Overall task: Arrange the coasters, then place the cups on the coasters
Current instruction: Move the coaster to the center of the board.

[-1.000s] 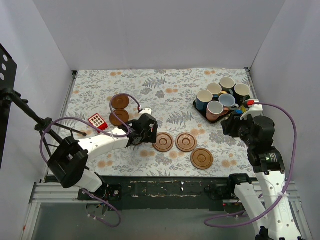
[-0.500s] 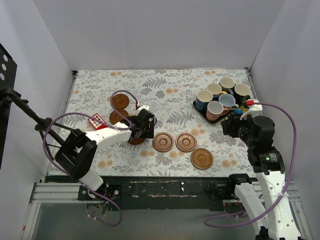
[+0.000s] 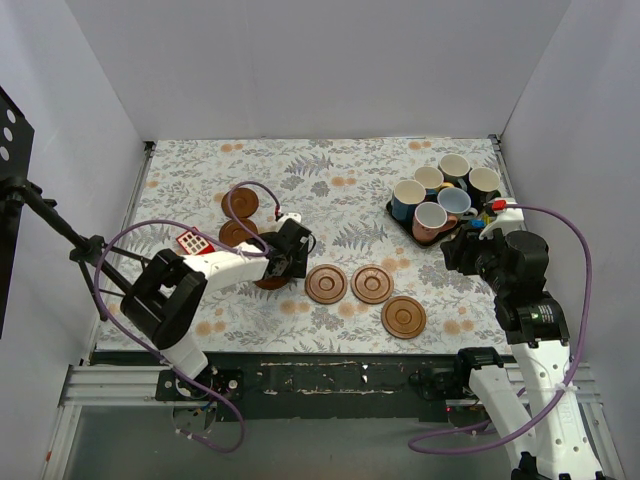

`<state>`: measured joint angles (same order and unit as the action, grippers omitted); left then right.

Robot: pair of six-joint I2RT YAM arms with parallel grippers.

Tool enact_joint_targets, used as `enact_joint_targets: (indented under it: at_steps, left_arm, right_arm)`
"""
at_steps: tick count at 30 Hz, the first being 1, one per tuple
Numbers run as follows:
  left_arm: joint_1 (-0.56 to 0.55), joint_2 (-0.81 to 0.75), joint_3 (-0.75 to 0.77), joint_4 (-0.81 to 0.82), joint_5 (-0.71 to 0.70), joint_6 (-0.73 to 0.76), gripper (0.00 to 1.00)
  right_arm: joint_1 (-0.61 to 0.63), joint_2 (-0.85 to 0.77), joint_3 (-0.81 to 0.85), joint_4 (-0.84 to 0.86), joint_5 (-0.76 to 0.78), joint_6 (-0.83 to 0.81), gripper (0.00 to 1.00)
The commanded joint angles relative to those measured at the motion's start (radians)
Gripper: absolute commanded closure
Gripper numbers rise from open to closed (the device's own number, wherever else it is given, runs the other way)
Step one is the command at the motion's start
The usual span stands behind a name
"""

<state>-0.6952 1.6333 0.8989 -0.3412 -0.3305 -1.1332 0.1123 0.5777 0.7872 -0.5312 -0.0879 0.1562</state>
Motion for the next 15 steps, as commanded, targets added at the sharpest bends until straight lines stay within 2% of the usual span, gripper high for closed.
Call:
enact_joint_targets:
  at_steps: [1, 15]
  left_arm:
    - [0.005, -0.001, 0.018, -0.001, -0.041, 0.001, 0.39]
    - [0.016, 0.017, -0.026, 0.01, -0.074, -0.028, 0.44]
  right_arm:
    - [0.0, -0.004, 0.021, 0.016, -0.004, -0.006, 0.43]
    - [0.0, -0.007, 0.012, 0.011, -0.009, -0.006, 0.43]
